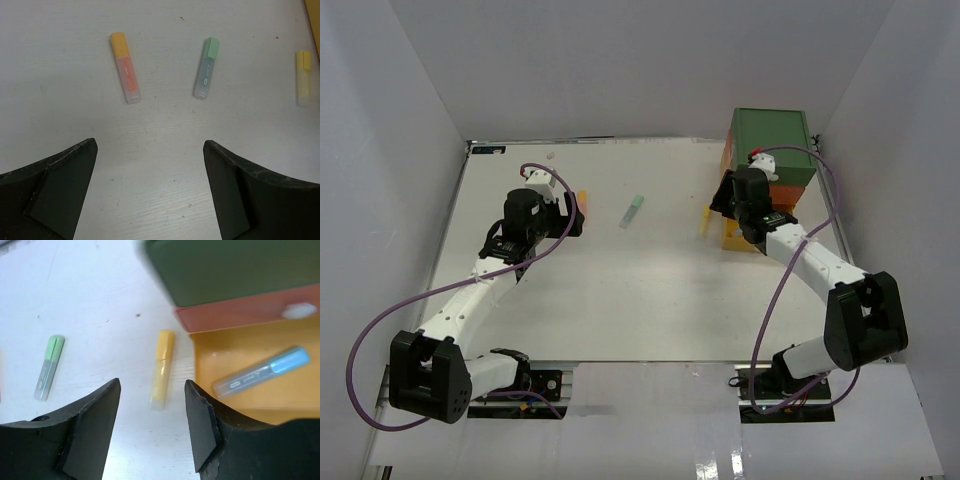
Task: Sort the stationery into containers
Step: Place the pen in the drawer, then pick up the pen from the center of the board.
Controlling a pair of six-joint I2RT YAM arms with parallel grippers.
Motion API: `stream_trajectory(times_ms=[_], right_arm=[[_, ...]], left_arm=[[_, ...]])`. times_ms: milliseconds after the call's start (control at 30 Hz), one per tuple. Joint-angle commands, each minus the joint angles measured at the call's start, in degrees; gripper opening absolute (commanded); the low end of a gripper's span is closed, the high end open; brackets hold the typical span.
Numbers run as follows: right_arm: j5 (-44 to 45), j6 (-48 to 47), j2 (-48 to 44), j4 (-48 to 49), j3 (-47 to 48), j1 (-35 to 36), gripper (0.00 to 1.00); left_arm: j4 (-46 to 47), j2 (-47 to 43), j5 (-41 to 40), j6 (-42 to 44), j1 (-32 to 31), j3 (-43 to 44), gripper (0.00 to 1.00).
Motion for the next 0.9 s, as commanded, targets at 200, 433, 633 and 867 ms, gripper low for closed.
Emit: stream_trajectory(times_ms=[200, 433, 633, 867], right_arm=[[9.2, -9.0, 10.8, -8.4, 11.8, 9.1, 0.61], [11.7, -3.9, 22.1, -12.6, 19.8, 9.4, 0.61], [14.6, -1.0, 27.9, -14.4, 23.8, 9.4, 0.59], [15.7, 1.8, 32.2, -15.4, 24.8, 9.3, 0.57]], left_arm=[[-0.3, -1.1, 0.0, -0.1, -0.1, 2.1, 0.98], [-0.4, -1.1, 0.1, -0.2, -0.1, 2.1, 0.98], [-0.3, -1.2, 0.3, -0.2, -0.1, 2.2, 0.98], [-0.3, -1.5, 0.3, -0.2, -0.2, 2.2, 0.98]])
